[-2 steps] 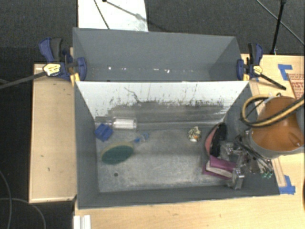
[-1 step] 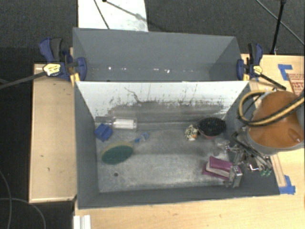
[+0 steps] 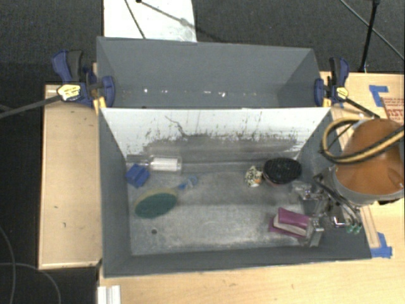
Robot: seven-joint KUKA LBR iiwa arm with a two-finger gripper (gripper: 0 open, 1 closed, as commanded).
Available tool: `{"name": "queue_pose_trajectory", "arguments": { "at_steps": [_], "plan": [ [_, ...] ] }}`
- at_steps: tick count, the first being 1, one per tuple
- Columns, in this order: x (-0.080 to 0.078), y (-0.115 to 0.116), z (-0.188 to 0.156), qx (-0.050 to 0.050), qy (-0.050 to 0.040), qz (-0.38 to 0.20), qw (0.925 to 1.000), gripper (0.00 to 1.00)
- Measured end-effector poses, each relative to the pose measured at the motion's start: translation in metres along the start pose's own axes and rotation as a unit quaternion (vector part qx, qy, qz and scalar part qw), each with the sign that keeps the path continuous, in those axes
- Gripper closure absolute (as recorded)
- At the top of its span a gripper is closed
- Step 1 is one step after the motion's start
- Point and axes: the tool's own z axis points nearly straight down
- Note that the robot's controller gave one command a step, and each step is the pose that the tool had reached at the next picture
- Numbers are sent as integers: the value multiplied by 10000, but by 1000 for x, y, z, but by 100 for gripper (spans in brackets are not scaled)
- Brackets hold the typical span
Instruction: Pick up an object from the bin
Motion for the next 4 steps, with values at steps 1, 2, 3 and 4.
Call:
{"name": "queue_pose_trajectory", "arguments": {
  "at_steps": [1,2,3,4],
  "plan": [
    [-1,6,40,-5,4,187,9998,0],
    [-2,27,39,-7,19,516,9987,0],
    [-1,26,40,-5,39,492,9988,100],
    [-2,26,14,-1,21,464,9989,100]
  ]
}}
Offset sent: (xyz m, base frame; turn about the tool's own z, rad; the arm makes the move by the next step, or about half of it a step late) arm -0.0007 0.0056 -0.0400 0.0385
